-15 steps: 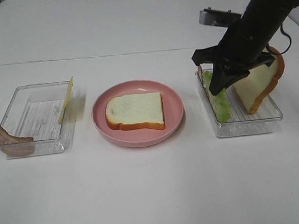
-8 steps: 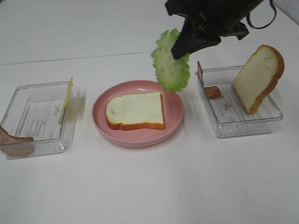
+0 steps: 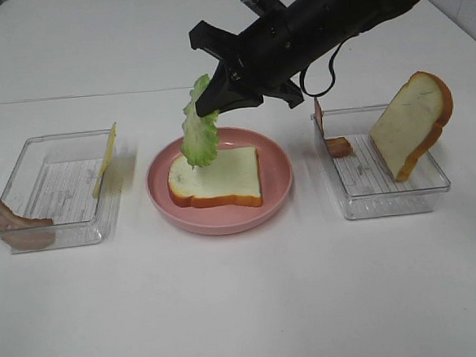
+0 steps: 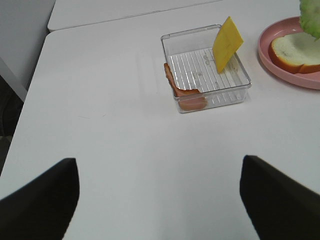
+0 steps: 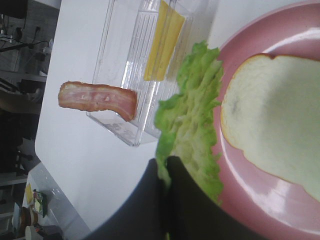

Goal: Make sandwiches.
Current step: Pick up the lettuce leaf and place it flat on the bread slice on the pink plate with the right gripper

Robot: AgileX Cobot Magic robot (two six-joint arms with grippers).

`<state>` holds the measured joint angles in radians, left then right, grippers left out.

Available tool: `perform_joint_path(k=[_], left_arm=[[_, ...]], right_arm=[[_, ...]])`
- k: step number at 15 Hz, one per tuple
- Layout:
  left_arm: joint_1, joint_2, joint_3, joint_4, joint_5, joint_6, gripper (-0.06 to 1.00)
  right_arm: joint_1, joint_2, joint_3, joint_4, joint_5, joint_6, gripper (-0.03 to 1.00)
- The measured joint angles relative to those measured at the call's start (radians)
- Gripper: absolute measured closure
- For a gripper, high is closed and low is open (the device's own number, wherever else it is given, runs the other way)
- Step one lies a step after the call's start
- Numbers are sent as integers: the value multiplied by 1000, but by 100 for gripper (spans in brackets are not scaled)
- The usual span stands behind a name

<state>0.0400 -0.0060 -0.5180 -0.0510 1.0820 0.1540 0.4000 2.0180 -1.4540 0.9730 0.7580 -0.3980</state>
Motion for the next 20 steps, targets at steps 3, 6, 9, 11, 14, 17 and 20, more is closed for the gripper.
perform_joint_path(k=[3,6,9,11,14,17,20], left_arm=[[0,0,0,0,0,0,14],[0,0,0,0,0,0,14],[0,0,0,1,0,1,14],[0,0,0,1,0,3,14],[0,0,0,1,0,3,14],[0,0,0,1,0,4,14],[0,0,0,1,0,4,14]], right_arm=[[0,111,-103,34,70,-1,95],[0,177,-134,50,103,0,95],[0,189,-137,-3,91,2,95],[0,191,-138,-106,65,45,95],[0,197,-138,-221,35,110,95],[0,197,-138,-314,2,143,95],[0,197,-138,-350,-18,167,95]])
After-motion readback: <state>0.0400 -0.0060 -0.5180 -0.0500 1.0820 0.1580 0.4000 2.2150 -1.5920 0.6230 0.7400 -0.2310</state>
